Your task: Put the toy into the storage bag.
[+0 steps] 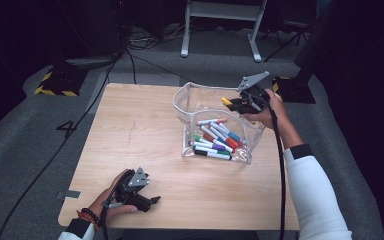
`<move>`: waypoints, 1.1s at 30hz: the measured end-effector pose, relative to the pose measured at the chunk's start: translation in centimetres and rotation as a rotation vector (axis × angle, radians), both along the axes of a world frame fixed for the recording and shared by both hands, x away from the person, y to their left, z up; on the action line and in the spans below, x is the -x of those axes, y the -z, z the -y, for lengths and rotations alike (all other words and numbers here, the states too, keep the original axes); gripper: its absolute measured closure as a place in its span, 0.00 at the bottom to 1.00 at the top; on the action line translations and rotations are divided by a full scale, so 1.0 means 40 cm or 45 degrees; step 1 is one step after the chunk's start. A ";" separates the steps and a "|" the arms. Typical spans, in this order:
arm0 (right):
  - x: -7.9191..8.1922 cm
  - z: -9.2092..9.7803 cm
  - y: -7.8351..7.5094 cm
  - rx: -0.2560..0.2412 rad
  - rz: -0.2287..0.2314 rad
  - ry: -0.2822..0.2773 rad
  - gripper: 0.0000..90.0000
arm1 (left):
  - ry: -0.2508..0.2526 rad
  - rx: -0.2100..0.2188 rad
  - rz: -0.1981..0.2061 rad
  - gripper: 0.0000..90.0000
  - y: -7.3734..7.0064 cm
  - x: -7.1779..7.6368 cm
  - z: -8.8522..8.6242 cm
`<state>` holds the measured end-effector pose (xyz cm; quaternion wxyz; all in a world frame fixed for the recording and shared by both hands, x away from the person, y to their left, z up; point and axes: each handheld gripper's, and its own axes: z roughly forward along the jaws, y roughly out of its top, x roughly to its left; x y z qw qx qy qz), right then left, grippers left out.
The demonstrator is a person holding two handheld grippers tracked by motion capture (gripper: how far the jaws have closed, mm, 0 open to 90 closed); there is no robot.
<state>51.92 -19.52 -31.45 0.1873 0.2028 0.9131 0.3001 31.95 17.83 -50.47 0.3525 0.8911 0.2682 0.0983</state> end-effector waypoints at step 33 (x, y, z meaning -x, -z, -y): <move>0.005 -0.069 0.036 0.197 -0.194 -0.083 0.67 | 0.001 0.000 -0.001 0.11 0.000 0.000 0.000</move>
